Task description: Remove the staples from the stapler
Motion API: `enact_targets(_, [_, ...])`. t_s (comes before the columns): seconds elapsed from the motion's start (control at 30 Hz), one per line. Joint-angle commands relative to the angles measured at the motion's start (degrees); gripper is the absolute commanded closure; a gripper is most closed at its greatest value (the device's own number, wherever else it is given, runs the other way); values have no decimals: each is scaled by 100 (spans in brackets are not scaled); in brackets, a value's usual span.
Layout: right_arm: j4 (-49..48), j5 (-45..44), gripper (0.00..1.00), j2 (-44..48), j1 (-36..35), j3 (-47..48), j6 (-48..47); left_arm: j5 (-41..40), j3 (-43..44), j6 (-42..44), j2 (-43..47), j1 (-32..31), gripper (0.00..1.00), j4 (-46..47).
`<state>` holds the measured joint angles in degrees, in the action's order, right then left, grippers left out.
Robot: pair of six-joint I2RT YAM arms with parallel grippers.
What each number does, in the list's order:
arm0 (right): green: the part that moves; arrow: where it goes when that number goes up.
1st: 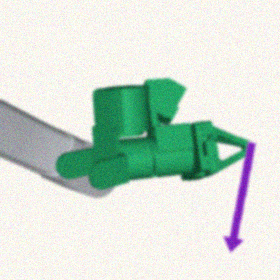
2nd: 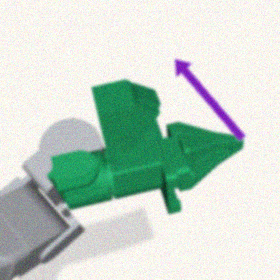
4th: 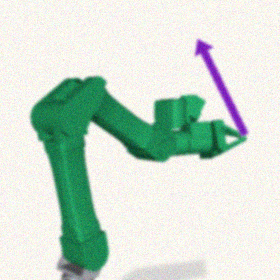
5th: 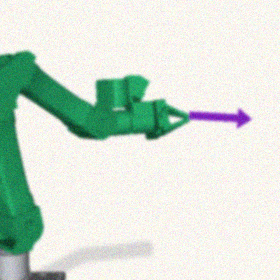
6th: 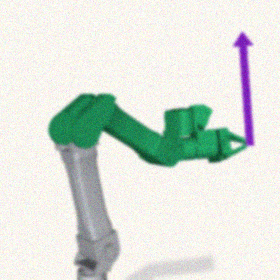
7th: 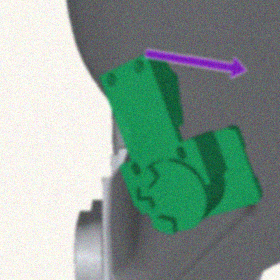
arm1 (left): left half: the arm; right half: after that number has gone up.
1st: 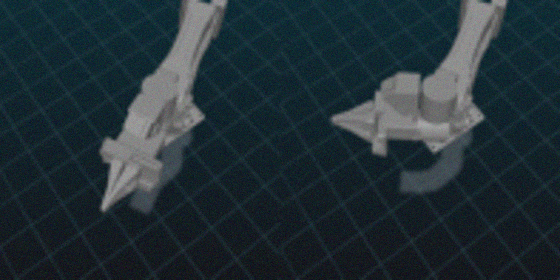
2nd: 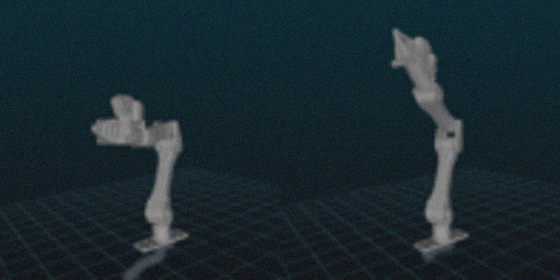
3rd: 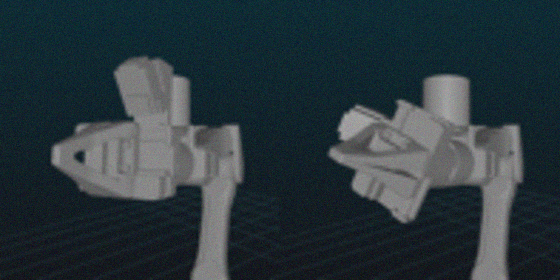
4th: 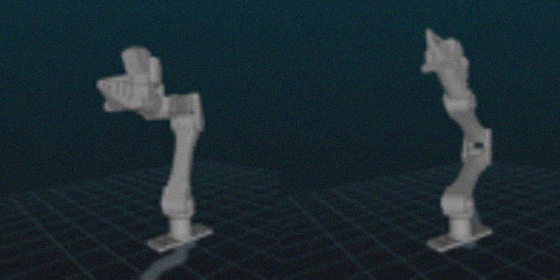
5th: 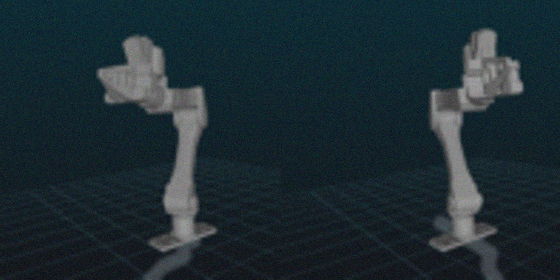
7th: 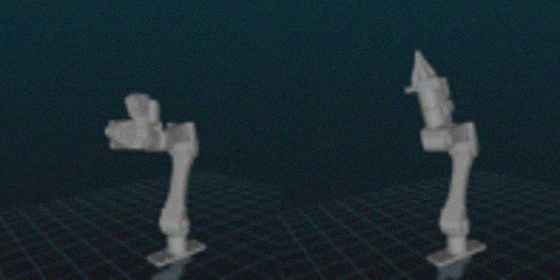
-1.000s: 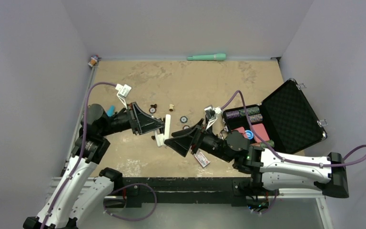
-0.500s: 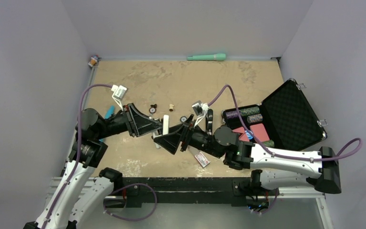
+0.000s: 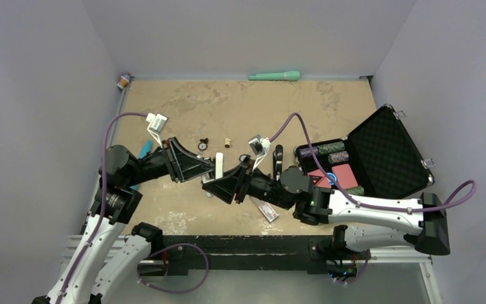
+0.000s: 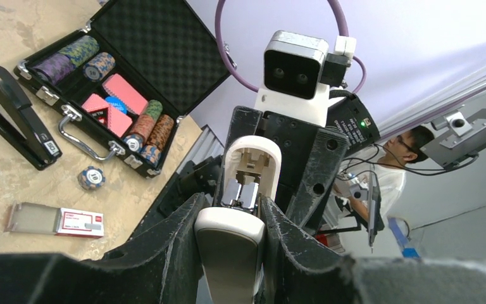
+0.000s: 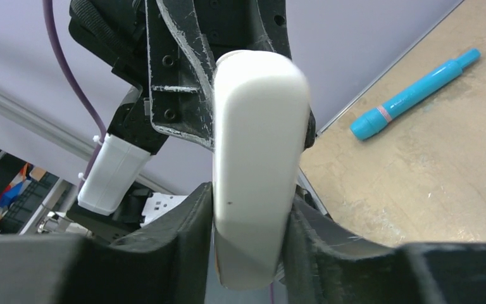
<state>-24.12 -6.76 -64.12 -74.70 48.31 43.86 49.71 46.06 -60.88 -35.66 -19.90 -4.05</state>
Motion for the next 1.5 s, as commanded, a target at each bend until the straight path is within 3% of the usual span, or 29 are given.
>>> enact_targets(0.0, [-93,61,68,38,-8,224,-140,-81,214,-24,96,21,100,151])
enact_targets(0.1, [-73,75,96,22,-8,223,-145,-240,227,134,193,23,100,-97])
enact_targets(0.13, [-41,65,100,22,-10,223,-137,-316,257,234,231,24,92,-258])
enact_targets(0.23, [57,-5,100,54,-5,212,-106,-575,402,610,327,22,44,-929])
enact_targets(0.27, [122,-54,100,64,-3,213,-73,-682,474,755,356,21,34,-1179])
enact_targets(0.4, [737,-350,100,143,-10,287,132,-1646,1019,1729,366,24,12,-2971])
enact_targets(0.5, [1212,-681,100,249,0,300,270,-2522,1397,2415,335,21,10,-4065])
enact_targets(0.77, [2107,-1190,100,316,16,397,369,-3905,1378,3158,477,21,11,-4960])
enact_targets(0.93, [2658,-1284,100,198,223,591,275,-4016,957,3406,647,21,13,-4864])
enact_targets(1.17, [3052,-740,100,-80,1297,770,-46,-3856,686,3662,806,21,14,-4774])
enact_targets(1.37, [3409,-754,100,-677,1934,1141,-283,-3982,837,3848,952,21,14,-5174])
enact_targets(1.47, [3602,-744,100,-1188,2290,1451,-444,-4072,569,3723,1178,21,13,-4933])
